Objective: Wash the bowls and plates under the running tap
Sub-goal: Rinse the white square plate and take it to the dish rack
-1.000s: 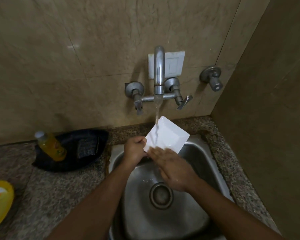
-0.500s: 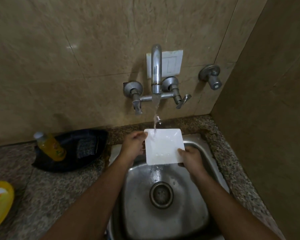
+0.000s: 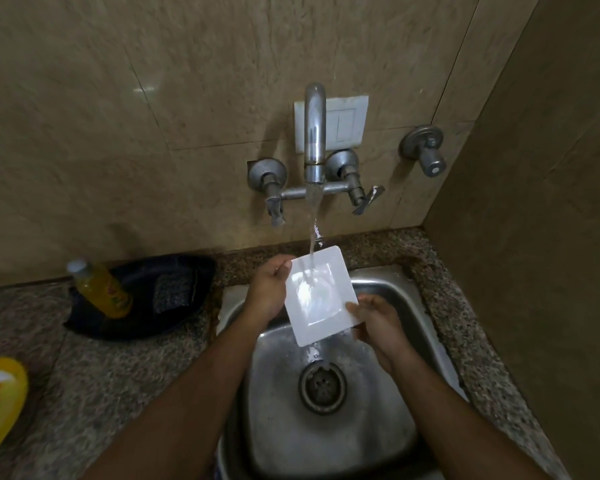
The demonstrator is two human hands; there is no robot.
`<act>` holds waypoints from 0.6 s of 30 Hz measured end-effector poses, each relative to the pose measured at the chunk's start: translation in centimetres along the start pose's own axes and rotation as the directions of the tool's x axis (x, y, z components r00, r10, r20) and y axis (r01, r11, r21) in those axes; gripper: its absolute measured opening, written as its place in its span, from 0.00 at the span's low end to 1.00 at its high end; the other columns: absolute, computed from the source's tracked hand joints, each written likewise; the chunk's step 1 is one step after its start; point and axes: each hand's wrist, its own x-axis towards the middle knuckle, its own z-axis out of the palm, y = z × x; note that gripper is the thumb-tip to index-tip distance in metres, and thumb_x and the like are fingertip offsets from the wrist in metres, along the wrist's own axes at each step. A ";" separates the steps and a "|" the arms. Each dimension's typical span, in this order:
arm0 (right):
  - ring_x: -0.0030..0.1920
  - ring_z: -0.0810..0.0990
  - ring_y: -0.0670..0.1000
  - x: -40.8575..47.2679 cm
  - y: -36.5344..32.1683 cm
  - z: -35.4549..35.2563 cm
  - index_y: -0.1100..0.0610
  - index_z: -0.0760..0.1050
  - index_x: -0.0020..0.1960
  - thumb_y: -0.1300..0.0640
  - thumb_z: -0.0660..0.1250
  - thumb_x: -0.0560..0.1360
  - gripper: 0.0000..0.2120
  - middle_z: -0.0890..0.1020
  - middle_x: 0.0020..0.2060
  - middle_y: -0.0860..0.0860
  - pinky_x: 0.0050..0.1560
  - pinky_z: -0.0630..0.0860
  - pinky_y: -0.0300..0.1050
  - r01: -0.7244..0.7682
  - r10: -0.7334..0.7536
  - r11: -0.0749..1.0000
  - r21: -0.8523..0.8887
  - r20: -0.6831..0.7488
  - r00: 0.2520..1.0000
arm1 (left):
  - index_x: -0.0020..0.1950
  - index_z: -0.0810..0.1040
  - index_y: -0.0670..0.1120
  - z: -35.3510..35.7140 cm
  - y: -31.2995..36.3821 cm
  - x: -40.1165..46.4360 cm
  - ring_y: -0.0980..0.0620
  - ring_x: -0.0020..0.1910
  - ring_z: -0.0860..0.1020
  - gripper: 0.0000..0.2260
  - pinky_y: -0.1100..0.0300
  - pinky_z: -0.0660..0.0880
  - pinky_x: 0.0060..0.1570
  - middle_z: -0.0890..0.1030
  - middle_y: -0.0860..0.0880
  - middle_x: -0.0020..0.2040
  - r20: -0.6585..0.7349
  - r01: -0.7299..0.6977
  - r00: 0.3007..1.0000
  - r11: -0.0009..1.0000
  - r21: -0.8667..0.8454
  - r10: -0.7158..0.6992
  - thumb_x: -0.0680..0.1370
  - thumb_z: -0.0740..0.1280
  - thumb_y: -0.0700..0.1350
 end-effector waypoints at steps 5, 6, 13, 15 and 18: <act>0.41 0.82 0.53 0.0 -0.1 1.2 0.63 0.79 0.48 0.63 0.70 0.75 0.03 0.85 0.41 0.57 0.39 0.80 0.47 0.060 -0.065 0.997 -0.052 -0.092 0.994 | 0.67 0.73 0.54 1.5 -0.7 -0.7 0.47 0.55 0.81 0.17 0.43 0.78 0.58 0.81 0.50 0.60 0.026 0.118 0.993 0.969 -0.216 -0.115 0.79 0.63 0.57; 0.41 0.83 0.53 -0.1 -0.1 1.4 0.62 0.80 0.48 0.63 0.70 0.75 0.02 0.85 0.41 0.56 0.38 0.81 0.45 0.062 -0.068 0.996 -0.057 -0.106 0.992 | 0.69 0.72 0.54 1.9 -1.2 -1.0 0.46 0.55 0.81 0.20 0.42 0.77 0.59 0.81 0.49 0.61 0.037 0.173 0.985 0.952 -0.253 -0.169 0.79 0.62 0.60; 0.63 0.76 0.52 -1.2 -0.3 1.8 0.55 0.71 0.69 0.57 0.68 0.74 0.24 0.78 0.62 0.51 0.64 0.70 0.45 0.365 -0.522 0.438 -0.821 0.099 0.847 | 0.70 0.71 0.50 2.3 -1.6 -1.5 0.46 0.58 0.77 0.21 0.46 0.73 0.63 0.77 0.48 0.64 -0.005 0.327 0.938 0.888 -0.323 -0.347 0.82 0.56 0.59; 0.73 0.66 0.56 -1.2 -0.3 2.3 0.59 0.62 0.76 0.54 0.61 0.75 0.30 0.69 0.73 0.56 0.73 0.58 0.47 0.457 -0.575 0.176 -0.872 0.286 0.767 | 0.62 0.76 0.49 2.3 -1.4 -1.8 0.43 0.58 0.78 0.16 0.43 0.73 0.64 0.79 0.45 0.62 0.023 0.337 0.938 0.891 -0.305 -0.347 0.83 0.57 0.56; 0.79 0.50 0.54 -0.8 0.0 3.5 0.60 0.50 0.79 0.44 0.43 0.78 0.34 0.51 0.79 0.56 0.76 0.45 0.52 0.552 -0.420 -0.035 -0.833 0.513 0.749 | 0.47 0.79 0.49 2.5 -1.1 -2.0 0.43 0.57 0.79 0.13 0.45 0.73 0.64 0.82 0.45 0.57 0.038 0.279 0.960 0.934 -0.223 -0.278 0.83 0.57 0.52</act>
